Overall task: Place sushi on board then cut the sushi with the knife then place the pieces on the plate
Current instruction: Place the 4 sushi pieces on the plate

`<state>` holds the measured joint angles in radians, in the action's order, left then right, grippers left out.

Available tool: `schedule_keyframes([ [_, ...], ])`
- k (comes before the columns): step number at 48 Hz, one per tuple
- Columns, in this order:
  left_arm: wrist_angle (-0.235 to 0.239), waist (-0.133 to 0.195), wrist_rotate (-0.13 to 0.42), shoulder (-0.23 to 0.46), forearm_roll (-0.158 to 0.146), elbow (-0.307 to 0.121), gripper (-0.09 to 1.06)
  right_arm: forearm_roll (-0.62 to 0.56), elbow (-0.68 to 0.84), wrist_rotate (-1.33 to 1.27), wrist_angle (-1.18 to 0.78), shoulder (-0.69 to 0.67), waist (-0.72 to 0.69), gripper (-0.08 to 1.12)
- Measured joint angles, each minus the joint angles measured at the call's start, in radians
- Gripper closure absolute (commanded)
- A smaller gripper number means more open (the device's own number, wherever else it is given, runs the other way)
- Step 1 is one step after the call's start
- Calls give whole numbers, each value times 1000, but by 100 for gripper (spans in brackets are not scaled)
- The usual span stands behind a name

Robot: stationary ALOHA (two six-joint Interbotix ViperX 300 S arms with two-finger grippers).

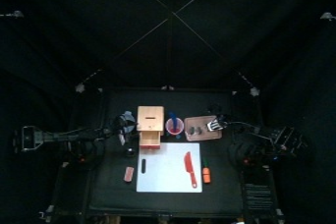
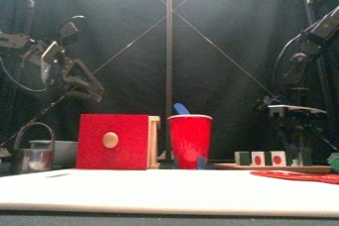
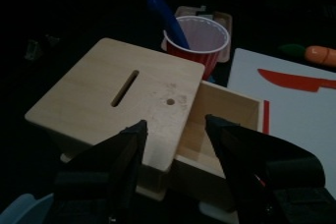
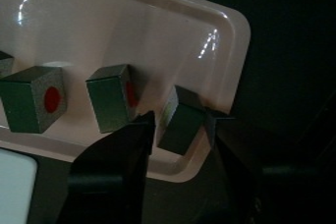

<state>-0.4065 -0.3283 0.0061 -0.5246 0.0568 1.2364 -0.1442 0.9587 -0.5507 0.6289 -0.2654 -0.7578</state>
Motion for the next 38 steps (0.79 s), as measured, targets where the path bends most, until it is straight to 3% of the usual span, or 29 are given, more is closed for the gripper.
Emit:
schedule_keyframes([
  [16,0,2,0,0,0,-3,10,6,-97,15,121,-187,6,20],
  [24,0,0,0,0,0,-11,10,12,-184,41,135,-285,166,20],
  [30,0,0,0,0,0,-17,10,71,-227,143,112,-218,364,21],
  [38,0,-2,0,2,0,-44,10,127,-308,275,34,-86,503,21],
])
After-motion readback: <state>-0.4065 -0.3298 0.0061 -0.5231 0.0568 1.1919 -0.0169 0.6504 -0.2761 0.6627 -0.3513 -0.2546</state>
